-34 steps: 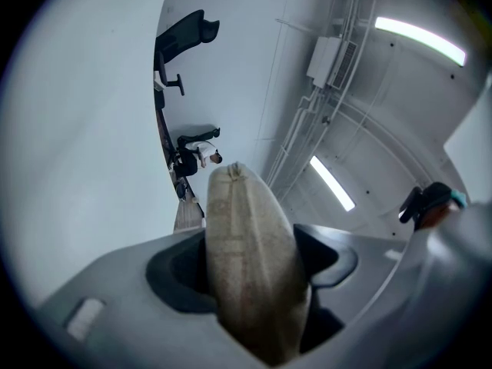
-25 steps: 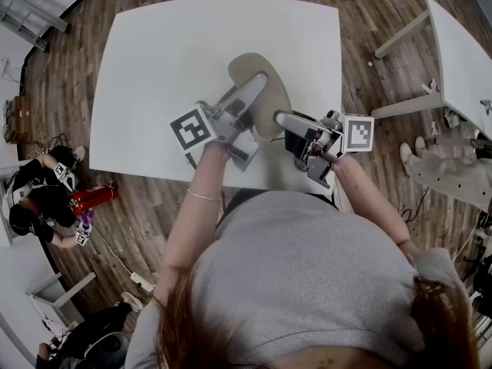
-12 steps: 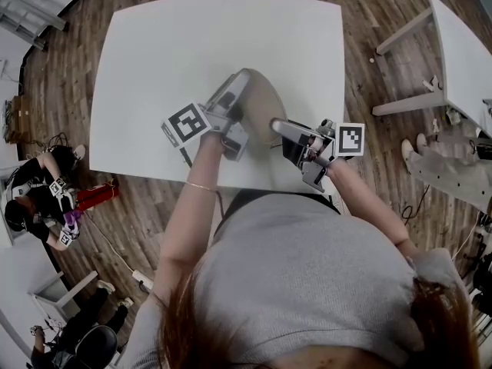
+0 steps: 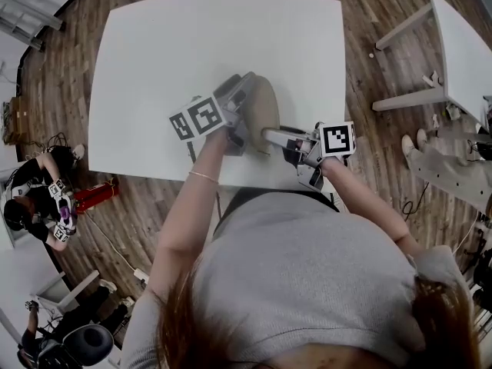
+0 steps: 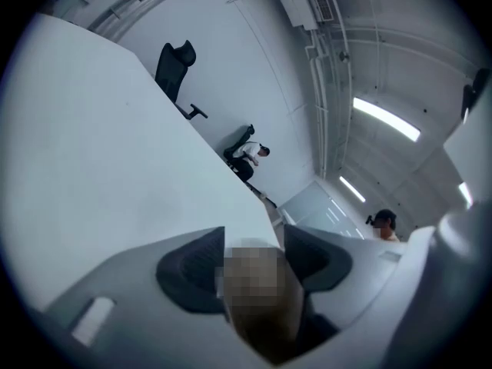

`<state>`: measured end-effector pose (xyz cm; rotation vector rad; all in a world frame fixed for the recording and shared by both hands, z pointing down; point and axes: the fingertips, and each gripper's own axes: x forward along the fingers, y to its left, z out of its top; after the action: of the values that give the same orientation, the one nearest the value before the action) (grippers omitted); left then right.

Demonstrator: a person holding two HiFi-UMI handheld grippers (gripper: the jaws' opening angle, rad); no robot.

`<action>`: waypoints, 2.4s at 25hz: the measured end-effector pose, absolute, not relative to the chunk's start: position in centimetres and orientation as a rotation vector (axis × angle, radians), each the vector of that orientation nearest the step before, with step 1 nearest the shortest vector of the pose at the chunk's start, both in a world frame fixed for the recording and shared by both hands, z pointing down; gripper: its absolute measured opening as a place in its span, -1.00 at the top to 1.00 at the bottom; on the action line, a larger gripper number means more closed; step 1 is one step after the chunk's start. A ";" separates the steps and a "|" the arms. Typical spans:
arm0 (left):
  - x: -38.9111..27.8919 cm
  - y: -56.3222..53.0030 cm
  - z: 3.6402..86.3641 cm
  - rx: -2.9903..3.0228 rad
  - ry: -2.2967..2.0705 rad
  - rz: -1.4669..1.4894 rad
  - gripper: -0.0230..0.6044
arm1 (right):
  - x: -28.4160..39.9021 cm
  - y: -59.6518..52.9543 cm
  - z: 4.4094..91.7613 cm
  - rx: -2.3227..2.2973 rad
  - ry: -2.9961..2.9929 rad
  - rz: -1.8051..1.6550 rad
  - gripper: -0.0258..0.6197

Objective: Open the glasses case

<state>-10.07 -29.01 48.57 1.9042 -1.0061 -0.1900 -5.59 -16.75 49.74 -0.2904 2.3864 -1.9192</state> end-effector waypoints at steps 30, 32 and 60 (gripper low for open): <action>-8.0 -26.3 48.5 1.971 -1.068 -0.088 0.68 | -1.4 -13.9 52.2 -0.586 2.605 -2.117 0.00; -8.2 -26.4 48.3 1.974 -1.069 -0.100 0.68 | -1.1 -14.1 51.9 -0.596 2.628 -2.091 0.00; -9.7 -22.0 36.9 2.411 -1.561 -0.056 0.92 | -6.0 -21.3 35.7 -1.274 2.899 -0.338 0.91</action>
<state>-9.75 -21.97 36.92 2.4113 -1.5609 -0.0556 -5.97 -21.28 35.73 -1.2742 2.8989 -0.3378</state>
